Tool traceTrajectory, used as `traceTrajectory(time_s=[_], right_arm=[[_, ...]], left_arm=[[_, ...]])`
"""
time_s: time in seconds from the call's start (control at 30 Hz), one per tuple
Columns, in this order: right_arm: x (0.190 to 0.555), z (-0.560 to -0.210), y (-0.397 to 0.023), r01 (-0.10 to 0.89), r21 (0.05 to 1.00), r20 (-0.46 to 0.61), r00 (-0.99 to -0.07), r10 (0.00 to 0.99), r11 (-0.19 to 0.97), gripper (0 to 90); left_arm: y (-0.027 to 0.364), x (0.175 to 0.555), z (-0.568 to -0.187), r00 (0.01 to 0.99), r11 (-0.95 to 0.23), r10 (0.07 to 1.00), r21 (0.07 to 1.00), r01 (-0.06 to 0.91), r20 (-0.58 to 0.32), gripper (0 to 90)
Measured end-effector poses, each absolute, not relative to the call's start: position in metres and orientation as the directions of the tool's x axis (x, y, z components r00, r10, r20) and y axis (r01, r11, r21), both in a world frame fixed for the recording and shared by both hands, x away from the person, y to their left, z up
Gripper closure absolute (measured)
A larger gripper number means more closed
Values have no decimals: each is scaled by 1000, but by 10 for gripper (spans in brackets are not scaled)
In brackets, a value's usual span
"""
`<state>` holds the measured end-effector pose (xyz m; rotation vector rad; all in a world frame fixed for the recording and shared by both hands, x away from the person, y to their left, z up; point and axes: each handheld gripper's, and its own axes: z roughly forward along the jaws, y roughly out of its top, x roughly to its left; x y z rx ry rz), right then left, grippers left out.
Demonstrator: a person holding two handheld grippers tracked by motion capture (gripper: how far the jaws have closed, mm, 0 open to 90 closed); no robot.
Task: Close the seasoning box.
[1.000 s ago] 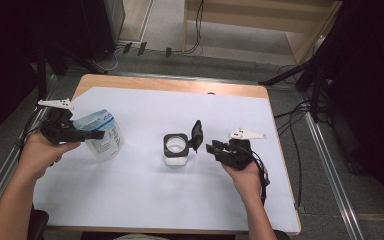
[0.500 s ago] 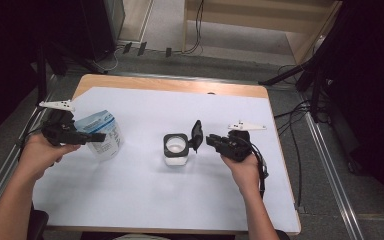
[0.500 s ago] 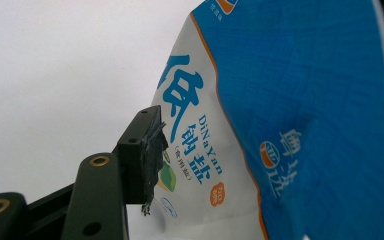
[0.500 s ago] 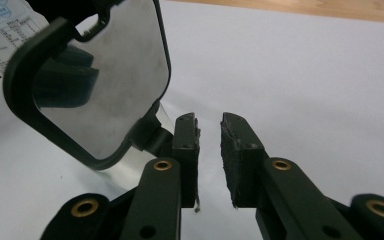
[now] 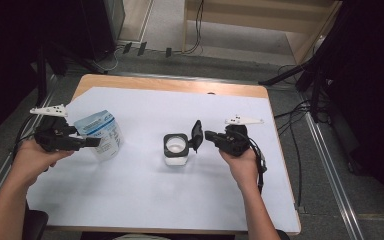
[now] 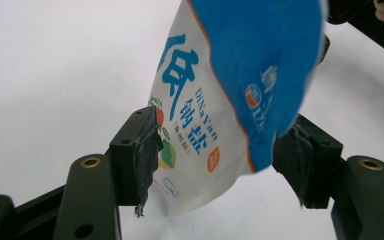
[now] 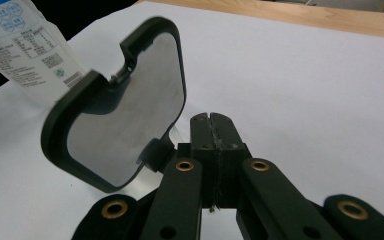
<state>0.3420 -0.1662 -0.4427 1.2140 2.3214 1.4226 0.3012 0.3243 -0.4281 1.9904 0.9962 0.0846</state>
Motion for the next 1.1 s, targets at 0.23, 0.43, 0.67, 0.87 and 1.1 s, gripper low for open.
traceTrajectory(time_s=[0.23,0.43,0.67,0.87,1.1], right_arm=[[347,-439,-161,553,802,262,-665,700,225,900],[345,-436,-157,544,808,264,-679,684,228,900],[343,-432,-150,528,813,251,-698,671,245,900],[343,-430,-150,530,813,255,-698,669,243,900],[341,-430,-149,524,816,251,-702,667,245,900]], left_arm=[[331,294,-436,667,-289,682,728,621,-299,376],[339,286,-446,664,-300,687,716,630,-296,376],[350,284,-455,635,-283,711,705,651,-301,377],[356,285,-458,621,-276,729,706,652,-289,381],[358,287,-464,603,-276,747,695,664,-280,385]])
